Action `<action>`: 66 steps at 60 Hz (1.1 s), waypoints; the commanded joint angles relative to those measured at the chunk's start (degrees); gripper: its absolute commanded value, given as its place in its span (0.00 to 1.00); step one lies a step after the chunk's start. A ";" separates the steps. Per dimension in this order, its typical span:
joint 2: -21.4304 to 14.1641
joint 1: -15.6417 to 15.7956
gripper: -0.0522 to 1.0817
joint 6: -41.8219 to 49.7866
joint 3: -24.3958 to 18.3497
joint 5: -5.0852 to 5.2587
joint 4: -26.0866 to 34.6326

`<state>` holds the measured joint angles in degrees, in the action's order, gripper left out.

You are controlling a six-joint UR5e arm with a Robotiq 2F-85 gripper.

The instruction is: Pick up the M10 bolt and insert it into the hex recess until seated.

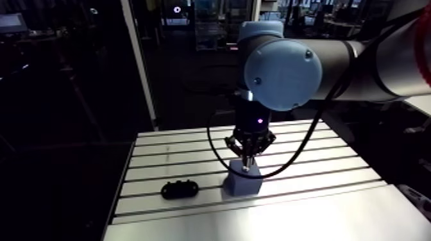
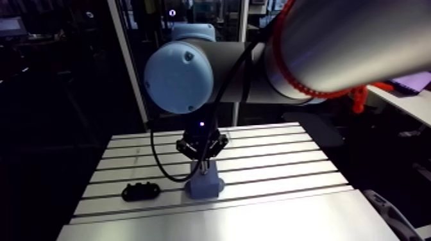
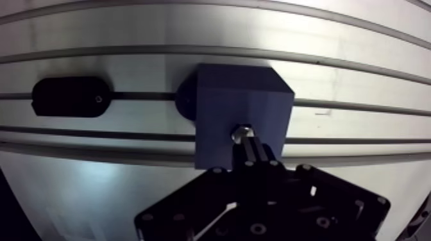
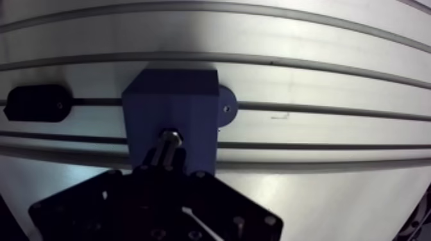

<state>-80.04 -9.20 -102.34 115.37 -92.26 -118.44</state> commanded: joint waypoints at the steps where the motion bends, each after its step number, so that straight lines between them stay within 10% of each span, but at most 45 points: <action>1: 0.80 -0.20 1.00 -0.27 0.07 0.02 -0.34; 66: 0.89 -0.12 1.00 -1.24 -0.01 0.10 -0.52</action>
<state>-79.15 -9.34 -103.44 115.34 -92.18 -118.96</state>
